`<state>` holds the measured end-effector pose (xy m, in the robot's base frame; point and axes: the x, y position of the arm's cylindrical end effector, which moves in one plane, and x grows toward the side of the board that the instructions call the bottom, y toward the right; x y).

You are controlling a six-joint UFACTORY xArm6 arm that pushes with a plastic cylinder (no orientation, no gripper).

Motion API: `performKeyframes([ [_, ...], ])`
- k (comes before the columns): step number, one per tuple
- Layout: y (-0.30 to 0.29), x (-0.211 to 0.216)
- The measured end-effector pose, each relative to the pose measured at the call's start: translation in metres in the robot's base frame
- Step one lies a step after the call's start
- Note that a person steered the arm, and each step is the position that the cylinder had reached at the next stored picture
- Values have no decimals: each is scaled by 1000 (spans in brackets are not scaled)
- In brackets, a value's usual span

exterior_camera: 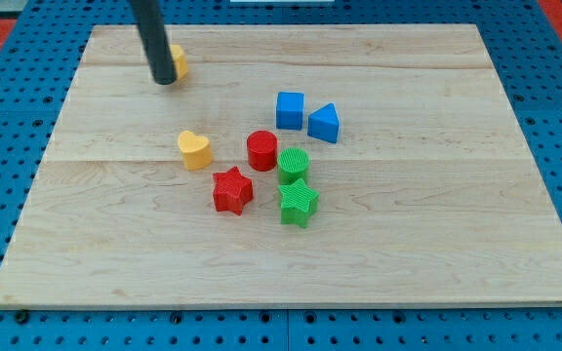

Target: Push the hexagon to the top left

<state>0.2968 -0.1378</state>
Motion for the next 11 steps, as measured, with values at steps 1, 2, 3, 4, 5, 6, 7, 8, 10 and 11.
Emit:
performKeyframes([
  [1,9,-18],
  [2,-34,-28],
  [3,28,-27],
  [4,49,-41],
  [5,0,-58],
  [6,-36,-66],
  [7,72,-65],
  [8,199,-40],
  [10,270,93],
  [11,228,96],
])
